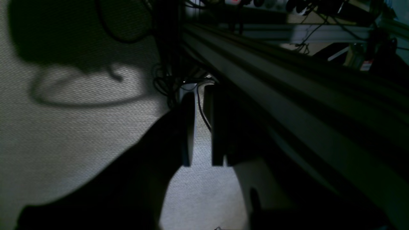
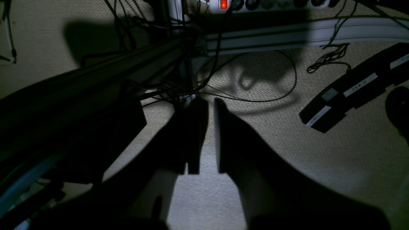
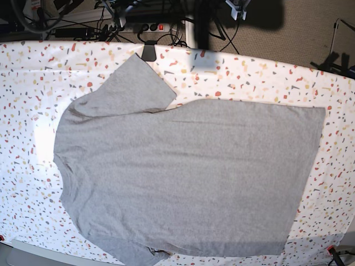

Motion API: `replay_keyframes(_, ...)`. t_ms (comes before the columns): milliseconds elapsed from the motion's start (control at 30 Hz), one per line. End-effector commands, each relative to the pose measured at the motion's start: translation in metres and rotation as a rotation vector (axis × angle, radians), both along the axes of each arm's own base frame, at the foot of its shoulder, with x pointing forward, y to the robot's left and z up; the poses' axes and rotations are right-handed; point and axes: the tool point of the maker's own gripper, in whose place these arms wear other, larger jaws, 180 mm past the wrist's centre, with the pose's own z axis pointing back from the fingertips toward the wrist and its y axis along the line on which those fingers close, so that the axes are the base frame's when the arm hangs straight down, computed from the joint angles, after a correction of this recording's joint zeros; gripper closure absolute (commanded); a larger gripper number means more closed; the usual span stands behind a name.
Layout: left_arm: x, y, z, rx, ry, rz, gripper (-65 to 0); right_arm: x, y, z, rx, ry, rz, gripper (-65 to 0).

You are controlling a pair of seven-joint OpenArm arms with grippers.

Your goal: Fold the T-shirt properly

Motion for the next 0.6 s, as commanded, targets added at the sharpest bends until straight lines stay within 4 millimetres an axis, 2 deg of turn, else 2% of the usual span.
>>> replay_keyframes(0,-0.003,0.000,0.000,-0.006,0.004,0.005,-10.0,0.001,-0.004,0.001,0.003,-0.012,0.006,-9.4)
replay_keyframes(233,-0.007,-0.001,0.000,-0.008,0.024,-0.002,-10.0,-0.014,-0.007,0.000,-0.005,0.057,0.138,-9.4)
replay_keyframes(567,-0.007,-0.003,0.000,-0.010,0.024,-0.002,-10.0,-0.017,-0.007,0.000,-0.004,0.072,0.138,-9.4)
